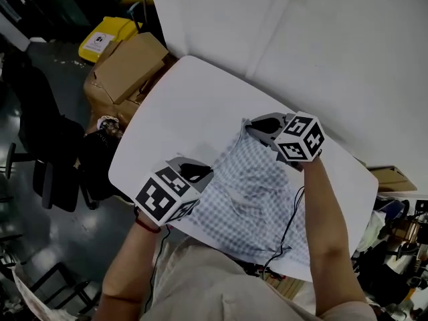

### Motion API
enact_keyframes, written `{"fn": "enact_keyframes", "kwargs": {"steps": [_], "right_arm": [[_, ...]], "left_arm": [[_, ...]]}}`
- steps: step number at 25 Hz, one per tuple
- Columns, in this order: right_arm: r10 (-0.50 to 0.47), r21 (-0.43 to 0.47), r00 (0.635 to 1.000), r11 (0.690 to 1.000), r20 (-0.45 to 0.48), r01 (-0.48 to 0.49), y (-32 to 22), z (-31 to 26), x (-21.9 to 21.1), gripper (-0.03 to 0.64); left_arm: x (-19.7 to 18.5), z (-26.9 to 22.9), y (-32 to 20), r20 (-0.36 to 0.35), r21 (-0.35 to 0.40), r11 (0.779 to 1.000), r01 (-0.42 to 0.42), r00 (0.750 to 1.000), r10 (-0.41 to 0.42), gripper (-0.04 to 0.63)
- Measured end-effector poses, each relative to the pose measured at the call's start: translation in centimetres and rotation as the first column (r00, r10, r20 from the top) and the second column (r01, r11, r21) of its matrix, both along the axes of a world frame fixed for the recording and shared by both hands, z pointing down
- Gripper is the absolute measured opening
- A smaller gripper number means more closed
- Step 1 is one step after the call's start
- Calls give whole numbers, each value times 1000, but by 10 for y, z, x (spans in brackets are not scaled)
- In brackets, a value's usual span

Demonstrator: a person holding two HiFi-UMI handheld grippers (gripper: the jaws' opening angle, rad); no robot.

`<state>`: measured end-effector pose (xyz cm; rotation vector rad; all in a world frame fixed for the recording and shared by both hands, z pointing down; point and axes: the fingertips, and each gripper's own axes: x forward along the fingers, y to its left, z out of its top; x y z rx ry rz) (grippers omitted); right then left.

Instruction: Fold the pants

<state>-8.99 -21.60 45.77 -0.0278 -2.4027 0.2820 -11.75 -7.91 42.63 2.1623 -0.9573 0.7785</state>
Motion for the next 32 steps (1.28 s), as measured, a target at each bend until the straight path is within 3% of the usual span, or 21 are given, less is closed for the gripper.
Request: {"fn": "enact_keyframes", "kwargs": {"steps": [2, 5, 9, 11, 13, 17, 23, 28, 32], "right_arm": [[-58, 1, 998, 998, 36, 58, 22, -28, 2, 25], [-165, 0, 983, 986, 80, 165, 61, -66, 4, 25], [-302, -34, 939, 950, 167, 311, 121, -118, 8, 25], [-335, -40, 921, 936, 199, 349, 142, -136, 4, 25], [-328, -48, 927, 938, 183, 342, 152, -136, -8, 25], [-279, -98, 960, 956, 1, 278, 163, -76, -44, 25], [-262, -79, 932, 965, -251, 249, 174, 38, -105, 25], [-177, -17, 914, 983, -366, 183, 165, 94, -140, 25], [-122, 27, 883, 988, -453, 150, 159, 125, -149, 25]], "left_arm": [[16, -31, 21, -64, 18, 1000, 6, 998, -5, 25], [45, -83, 57, -221, 68, 998, 20, 975, -4, 25], [74, -150, 111, -438, 144, 989, 24, 898, 42, 25], [68, -167, 131, -504, 157, 986, 50, 863, 37, 25], [44, -159, 143, -536, 125, 986, 114, 844, -30, 25], [-26, -86, 159, -488, -50, 964, 263, 835, -253, 25], [-102, 35, 170, -385, -302, 875, 379, 791, -476, 25], [-142, 96, 167, -323, -411, 812, 414, 767, -554, 25], [-158, 138, 160, -248, -484, 789, 379, 805, -539, 25]]}}
